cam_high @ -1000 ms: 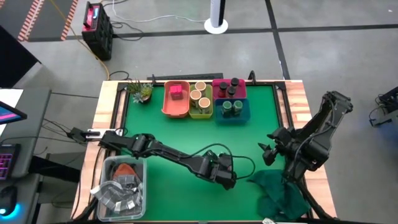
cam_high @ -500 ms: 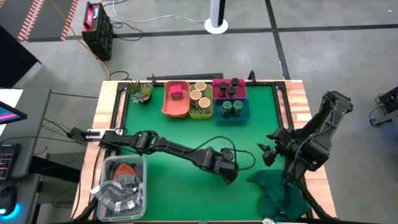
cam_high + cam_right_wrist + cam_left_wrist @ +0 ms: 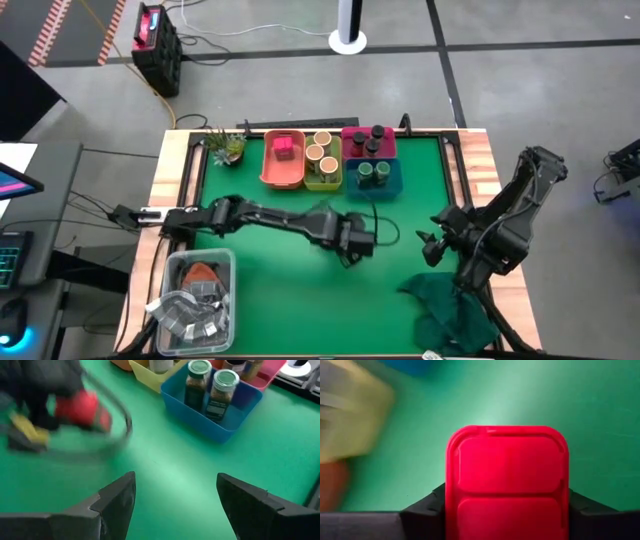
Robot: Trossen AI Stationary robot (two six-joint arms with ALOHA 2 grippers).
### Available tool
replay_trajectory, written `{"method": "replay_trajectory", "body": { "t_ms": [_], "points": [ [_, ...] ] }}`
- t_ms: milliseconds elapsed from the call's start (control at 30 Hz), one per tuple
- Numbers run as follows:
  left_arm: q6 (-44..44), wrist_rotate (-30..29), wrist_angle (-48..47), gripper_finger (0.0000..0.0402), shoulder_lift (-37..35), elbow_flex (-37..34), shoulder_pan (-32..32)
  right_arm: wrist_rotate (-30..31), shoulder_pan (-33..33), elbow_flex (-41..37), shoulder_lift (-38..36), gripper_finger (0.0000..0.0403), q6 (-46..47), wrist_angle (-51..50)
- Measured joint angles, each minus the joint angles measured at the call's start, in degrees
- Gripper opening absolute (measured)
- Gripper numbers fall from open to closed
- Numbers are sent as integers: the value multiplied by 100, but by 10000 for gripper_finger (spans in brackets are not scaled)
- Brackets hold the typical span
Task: Sort spices by type
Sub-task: Put the red seasoning can into the orange bin
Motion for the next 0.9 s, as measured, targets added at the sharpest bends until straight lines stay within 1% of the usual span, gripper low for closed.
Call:
{"method": "replay_trajectory", "body": {
  "t_ms": [100,200,300,433,567,667,767,900],
  "points": [
    [277,-443,-341,207,-322,0,237,-98,-2,-128,0,301,122,26],
    [622,-742,-481,198,-650,0,569,-171,0,-270,-4,301,204,189],
    [985,-872,-542,190,-1016,0,955,-190,0,-410,-1,301,224,450],
    [1399,-888,-500,190,-1416,0,1538,-307,-2,-551,2,301,401,637],
    [1734,-904,-514,200,-1714,0,2103,-306,-10,-594,0,301,647,602],
    [1899,-879,-549,198,-1823,0,2509,-306,-80,-636,0,301,789,591],
    [2144,-676,-542,191,-1826,-6,2889,-299,-195,-640,0,301,816,597],
    [2509,-434,-419,194,-1847,-470,3248,-296,-392,-640,0,301,857,623]
  ]
}}
